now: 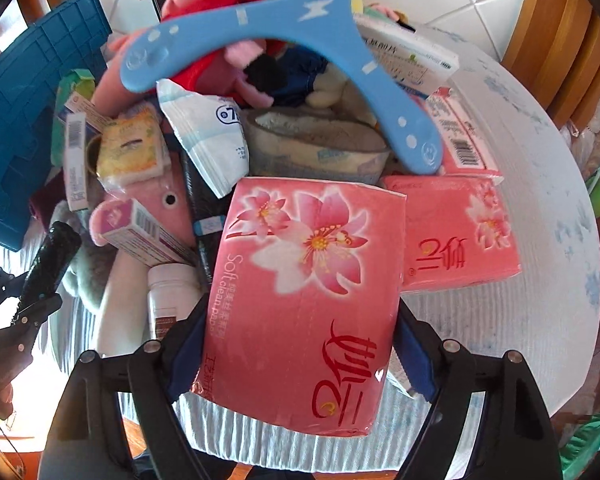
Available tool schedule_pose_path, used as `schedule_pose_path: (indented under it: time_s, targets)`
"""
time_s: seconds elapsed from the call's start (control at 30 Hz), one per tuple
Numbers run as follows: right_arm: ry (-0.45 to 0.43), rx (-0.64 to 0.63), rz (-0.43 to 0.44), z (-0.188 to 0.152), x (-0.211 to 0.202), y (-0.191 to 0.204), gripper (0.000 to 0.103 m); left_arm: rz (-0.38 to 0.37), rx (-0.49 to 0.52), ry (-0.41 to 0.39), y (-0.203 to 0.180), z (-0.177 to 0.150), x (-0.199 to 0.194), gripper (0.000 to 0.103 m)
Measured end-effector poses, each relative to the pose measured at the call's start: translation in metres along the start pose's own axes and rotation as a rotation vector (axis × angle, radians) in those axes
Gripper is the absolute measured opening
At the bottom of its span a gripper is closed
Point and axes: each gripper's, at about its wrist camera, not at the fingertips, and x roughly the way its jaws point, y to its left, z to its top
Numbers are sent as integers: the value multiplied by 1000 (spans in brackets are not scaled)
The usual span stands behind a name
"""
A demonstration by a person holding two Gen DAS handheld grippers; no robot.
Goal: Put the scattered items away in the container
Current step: 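Grasp the black wrapped roll with the left tool while the right tool grasps the pink tissue pack, then carry the black roll and pink tissue pack into the blue crate and release both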
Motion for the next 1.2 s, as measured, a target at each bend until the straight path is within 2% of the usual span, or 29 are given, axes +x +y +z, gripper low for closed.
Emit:
schedule_pose_path:
  time_s: [0.2, 0.3, 0.43, 0.6, 0.8, 0.93, 1.2]
  targets:
    - [-62, -10, 10, 6, -35, 3, 82, 39, 0, -30, -35, 20, -7, 34]
    - [-92, -20, 17, 19, -46, -9, 82, 58, -4, -41, -32, 46, -14, 34]
    - [-137, -30, 31, 25, -71, -11, 82, 99, -10, -49, -41, 58, -31, 34]
    - [-191, -42, 52, 40, -101, -16, 82, 138, -57, -45, -41, 88, -57, 34]
    - [-272, -72, 89, 64, -132, -14, 82, 173, -126, -82, -36, 125, -94, 34]
    - [-314, -108, 132, 83, -150, -8, 82, 226, -151, -116, -31, 145, -119, 34]
    - [-389, -194, 198, 121, -186, 22, 82, 274, -253, -163, -1, 163, -158, 34]
